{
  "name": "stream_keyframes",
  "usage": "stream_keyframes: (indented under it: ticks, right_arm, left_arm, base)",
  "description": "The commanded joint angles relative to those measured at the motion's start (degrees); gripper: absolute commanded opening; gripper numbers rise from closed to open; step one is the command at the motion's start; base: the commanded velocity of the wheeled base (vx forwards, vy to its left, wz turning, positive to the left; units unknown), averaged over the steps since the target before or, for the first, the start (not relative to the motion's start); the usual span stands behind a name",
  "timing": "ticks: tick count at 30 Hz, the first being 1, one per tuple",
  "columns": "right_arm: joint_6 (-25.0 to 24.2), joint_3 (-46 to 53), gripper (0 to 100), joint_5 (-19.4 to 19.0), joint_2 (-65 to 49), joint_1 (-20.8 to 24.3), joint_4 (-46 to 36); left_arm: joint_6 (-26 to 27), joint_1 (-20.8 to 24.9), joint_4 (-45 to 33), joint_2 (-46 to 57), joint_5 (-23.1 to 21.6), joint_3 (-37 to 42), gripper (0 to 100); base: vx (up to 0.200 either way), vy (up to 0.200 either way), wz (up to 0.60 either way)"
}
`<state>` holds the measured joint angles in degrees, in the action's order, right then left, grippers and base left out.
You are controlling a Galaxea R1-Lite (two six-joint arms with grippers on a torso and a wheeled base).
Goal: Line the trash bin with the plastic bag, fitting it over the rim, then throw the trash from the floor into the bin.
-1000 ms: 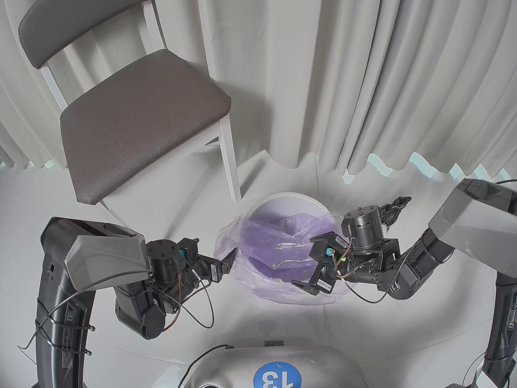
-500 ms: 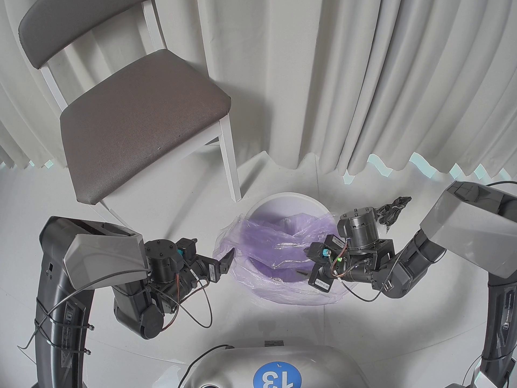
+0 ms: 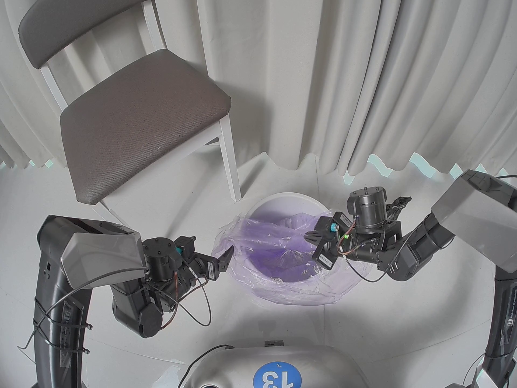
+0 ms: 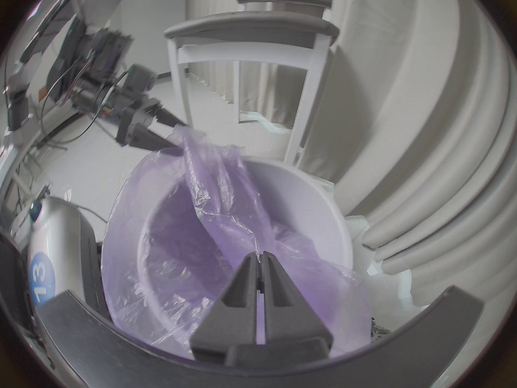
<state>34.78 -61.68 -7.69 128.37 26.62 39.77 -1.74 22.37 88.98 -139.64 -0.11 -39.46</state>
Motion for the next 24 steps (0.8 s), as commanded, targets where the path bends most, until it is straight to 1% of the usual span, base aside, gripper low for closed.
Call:
stream_keyframes:
  ticks: [1,6,8,14,16,22,24]
  right_arm:
    - [-2.6,-4.0,0,0.6,-0.4,-0.7,-0.7]
    - [-4.7,-7.9,0,1.7,0.1,-1.0,-1.1]
    - [-6.2,-9.9,0,3.5,0.6,-1.3,-1.1]
    - [-9.4,-12.9,0,5.5,2.0,-1.6,-1.4]
    - [-10.9,-15.7,0,7.3,3.4,-1.6,-1.4]
    - [-12.4,-19.2,0,8.2,4.8,-1.8,-1.4]
    - [-12.6,-21.1,0,9.6,5.4,-1.8,-1.4]
  left_arm:
    - [0.0,-0.2,1.0,1.2,-0.1,-0.1,100]
    - [0.0,-0.9,1.0,3.1,0.2,-0.5,100]
    - [-0.1,-1.1,1.0,4.1,0.1,-0.5,100]
    - [-0.1,-1.3,1.0,6.0,0.2,-0.6,100]
    - [0.0,-1.0,1.0,7.9,0.3,0.1,100]
    - [0.0,-1.5,1.0,8.8,0.1,0.6,100]
    - [0.0,-1.5,1.0,8.3,0.2,0.3,100]
  base:
    - [0.0,0.0,0.0]
    - [0.0,0.0,0.0]
    - [0.0,0.0,0.0]
    - [0.0,0.0,0.0]
    - [0.0,0.0,0.0]
    - [0.0,0.0,0.0]
    - [0.0,0.0,0.0]
